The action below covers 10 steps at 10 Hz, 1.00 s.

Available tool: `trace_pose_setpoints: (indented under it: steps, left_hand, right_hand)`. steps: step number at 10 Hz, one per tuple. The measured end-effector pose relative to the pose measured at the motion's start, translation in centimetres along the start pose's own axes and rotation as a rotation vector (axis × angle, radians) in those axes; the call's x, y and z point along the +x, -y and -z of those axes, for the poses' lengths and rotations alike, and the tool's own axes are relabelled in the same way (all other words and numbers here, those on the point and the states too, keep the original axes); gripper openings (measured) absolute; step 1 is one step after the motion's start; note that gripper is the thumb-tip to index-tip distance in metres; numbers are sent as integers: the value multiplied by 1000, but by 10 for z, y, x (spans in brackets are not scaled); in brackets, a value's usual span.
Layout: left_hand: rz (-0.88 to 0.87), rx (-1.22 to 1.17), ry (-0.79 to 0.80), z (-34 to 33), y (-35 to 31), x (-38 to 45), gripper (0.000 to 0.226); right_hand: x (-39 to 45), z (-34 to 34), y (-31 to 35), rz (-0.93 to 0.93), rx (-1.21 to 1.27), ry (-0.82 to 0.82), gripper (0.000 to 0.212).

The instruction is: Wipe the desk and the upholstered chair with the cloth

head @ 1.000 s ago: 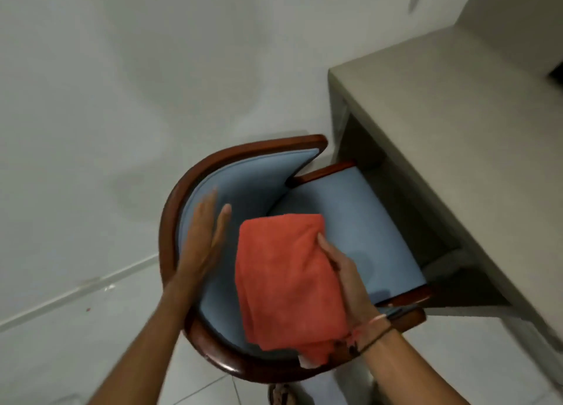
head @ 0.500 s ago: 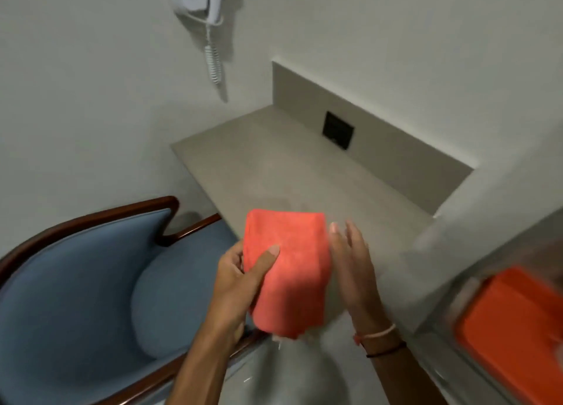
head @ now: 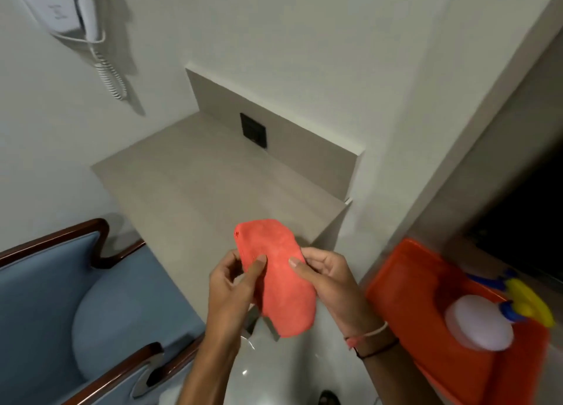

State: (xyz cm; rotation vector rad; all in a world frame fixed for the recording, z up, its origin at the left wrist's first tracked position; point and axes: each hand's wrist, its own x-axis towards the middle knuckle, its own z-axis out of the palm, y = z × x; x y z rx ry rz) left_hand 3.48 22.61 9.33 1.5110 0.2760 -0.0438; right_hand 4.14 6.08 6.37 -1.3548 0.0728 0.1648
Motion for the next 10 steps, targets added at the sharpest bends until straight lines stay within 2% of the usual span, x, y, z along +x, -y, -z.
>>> trace_pose_setpoints:
  steps: [1,2,3,4,5,6,7,8,9,10]
  left_hand:
    - [118,7,77,-13,3,7,44]
    - [387,-197,497,-31,-4,27,64]
    - [573,-423,828,-63,-3,40,56]
    - [437,6,797,-115,16,51,45]
    - [192,329,653,-177,41,53,48]
    - [-137,614,629,-230,66,48,52]
    - [-295,729,701,-265,97,45,50]
    - [-427,927,755,-283,127,45,47]
    - [-649,1205,811,-283,141,40,54]
    - [-838,1332,784,-268,144,34,56]
  right_hand:
    - [-11,27,12,-6,-36,70,24]
    - [-21,55,27,-1,-1,111,22]
    - [-29,88,40,52,-127,-39,18]
    - [-39,131,26,57,-421,-308,12]
    - [-58,163,-9,-81,-393,-539,10]
    - [-74,179,-44,-232,-159,-678,29]
    - [-67,194,-66,-333,-156,-822,36]
    - [-56,198,-74,-430,-263,-849,41]
    - [-49,192,-74,-441,-447,-768,38]
    - [-52,182,-74,-468,-732,-747,67]
